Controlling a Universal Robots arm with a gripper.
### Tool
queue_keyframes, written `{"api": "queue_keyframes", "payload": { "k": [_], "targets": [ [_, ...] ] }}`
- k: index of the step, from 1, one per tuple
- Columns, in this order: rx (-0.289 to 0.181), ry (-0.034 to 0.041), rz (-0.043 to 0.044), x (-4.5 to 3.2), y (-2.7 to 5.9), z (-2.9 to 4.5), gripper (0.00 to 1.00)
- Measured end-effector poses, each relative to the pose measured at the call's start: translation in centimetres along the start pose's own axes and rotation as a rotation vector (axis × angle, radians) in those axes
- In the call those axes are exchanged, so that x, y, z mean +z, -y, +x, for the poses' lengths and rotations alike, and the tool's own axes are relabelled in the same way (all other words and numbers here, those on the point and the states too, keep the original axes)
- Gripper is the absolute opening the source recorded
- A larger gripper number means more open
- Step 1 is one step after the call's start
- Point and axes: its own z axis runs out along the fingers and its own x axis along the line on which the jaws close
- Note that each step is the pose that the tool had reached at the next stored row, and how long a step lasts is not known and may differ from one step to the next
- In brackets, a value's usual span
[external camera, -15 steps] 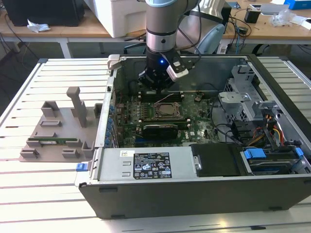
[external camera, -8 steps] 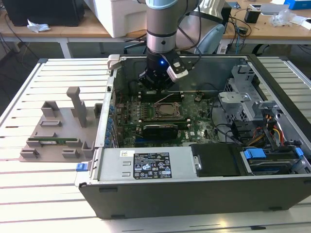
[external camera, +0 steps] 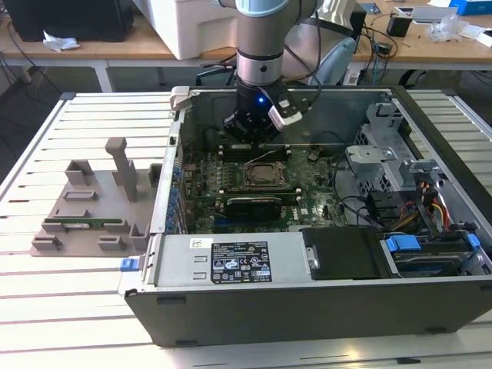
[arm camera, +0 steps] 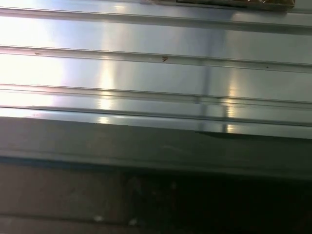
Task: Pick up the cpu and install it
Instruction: 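Install the first cpu locking lever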
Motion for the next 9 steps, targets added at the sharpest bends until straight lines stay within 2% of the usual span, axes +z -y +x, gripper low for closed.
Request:
{"api": "queue_keyframes", "payload": {
  "k": [9],
  "targets": [
    [0.0, -0.0004, 0.0014, 0.56, 0.1, -1.51, 0.11]
  ]
}}
